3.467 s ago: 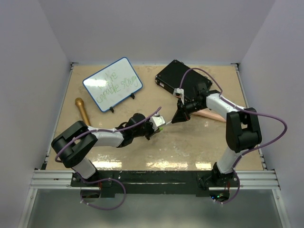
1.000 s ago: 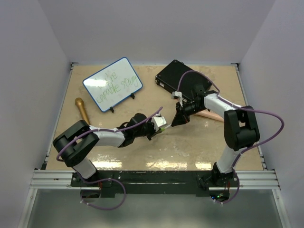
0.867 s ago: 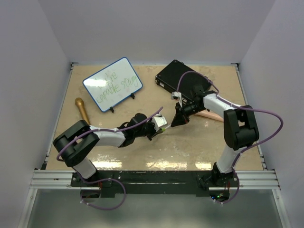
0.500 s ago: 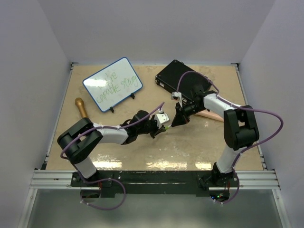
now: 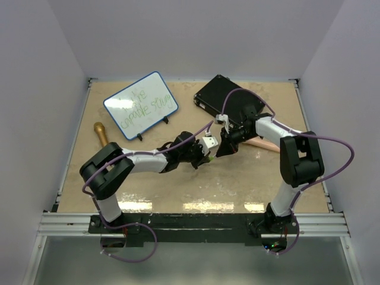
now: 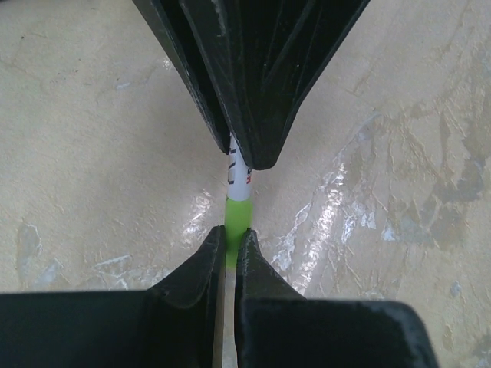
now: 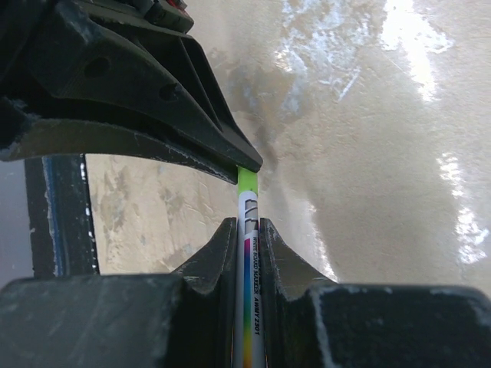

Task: Write a sentence on the whiteboard
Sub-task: Insert the whiteboard marker without the cap into the whiteboard marker, then put down the whiteboard marker at the center of the board.

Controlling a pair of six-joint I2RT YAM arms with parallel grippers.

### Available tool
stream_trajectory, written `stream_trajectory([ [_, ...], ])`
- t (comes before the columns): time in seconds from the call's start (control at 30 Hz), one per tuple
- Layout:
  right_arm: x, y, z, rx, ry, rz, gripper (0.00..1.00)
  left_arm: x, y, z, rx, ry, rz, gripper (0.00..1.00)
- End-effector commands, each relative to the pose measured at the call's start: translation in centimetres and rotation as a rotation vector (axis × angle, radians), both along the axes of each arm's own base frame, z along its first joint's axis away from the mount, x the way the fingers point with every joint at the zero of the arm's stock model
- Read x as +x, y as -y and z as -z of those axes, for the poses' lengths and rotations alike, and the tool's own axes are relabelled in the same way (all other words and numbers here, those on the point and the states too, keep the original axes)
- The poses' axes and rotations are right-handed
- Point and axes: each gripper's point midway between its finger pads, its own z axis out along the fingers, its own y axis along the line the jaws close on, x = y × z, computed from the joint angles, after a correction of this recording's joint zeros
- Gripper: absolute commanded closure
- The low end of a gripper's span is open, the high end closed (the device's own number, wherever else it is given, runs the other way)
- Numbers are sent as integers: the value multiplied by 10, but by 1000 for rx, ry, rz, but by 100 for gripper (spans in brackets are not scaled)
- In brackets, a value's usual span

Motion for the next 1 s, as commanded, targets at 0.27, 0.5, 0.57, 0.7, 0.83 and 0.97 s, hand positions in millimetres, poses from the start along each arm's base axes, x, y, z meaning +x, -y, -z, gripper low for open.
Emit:
stream_trajectory([
  [0.27,-2,-5,-20,21,49,-8,100,21,58,-194,-452,335,63,100],
  [0.5,24,16,-44,-49,231,110,95,1,-57,-172,-292,171,-186,37],
  [0.57,29,18,-40,-71,239,127,93,-3,-94,-195,-298,150,-298,18],
  [0.7,34,21,-32,-98,239,142,91,6,-165,-227,-321,120,-500,6],
  [0.83,38,27,-30,-132,273,168,85,-2,-199,-227,-302,124,-627,3],
  [0.97,41,35,-23,-178,293,190,65,-14,-216,-214,-281,108,-688,2],
])
